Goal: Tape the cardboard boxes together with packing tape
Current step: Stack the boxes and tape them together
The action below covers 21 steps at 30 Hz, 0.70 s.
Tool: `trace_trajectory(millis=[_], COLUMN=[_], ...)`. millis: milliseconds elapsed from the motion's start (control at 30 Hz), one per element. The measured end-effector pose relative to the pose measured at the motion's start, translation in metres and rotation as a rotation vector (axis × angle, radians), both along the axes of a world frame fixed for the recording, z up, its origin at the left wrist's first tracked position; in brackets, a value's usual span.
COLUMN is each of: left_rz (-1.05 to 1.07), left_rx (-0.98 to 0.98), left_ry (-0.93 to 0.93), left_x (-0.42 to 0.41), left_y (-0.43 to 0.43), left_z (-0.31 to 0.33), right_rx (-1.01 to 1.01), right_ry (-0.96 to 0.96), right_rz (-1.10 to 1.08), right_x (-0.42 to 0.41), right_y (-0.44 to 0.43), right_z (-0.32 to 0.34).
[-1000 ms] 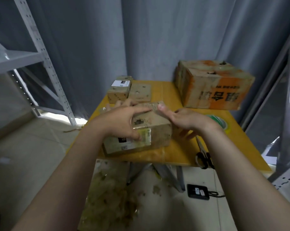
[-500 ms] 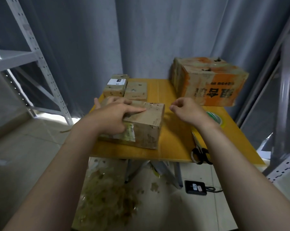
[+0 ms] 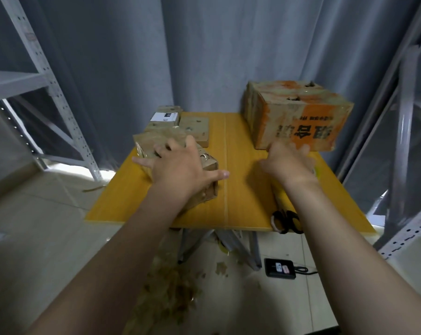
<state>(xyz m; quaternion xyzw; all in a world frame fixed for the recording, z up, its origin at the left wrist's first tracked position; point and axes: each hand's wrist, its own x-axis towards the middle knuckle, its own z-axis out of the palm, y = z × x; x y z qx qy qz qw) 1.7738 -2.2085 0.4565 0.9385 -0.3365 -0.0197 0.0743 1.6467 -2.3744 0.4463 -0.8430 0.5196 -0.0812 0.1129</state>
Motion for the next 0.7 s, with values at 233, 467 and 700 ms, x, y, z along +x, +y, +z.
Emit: trace_trajectory(millis=[233,467,700], left_rz=[-0.187,-0.573,-0.554], left_rx=[-0.024,-0.245,-0.354], left_ry=[0.064,0.264,0.271], left_x=[-0.006,0.022,0.058], left_y=[-0.007,0.021,0.039], left_z=[0.004,0.013,0.004], right_rx=[0.02,-0.104,0.074], right_ry=[0.106,-0.515,-0.9], right_rz=[-0.008,0.153,0.394], right_x=[-0.01,-0.006,0.014], right_y=[-0.013,-0.004,0.046], right_z=[-0.023,0.009,0.055])
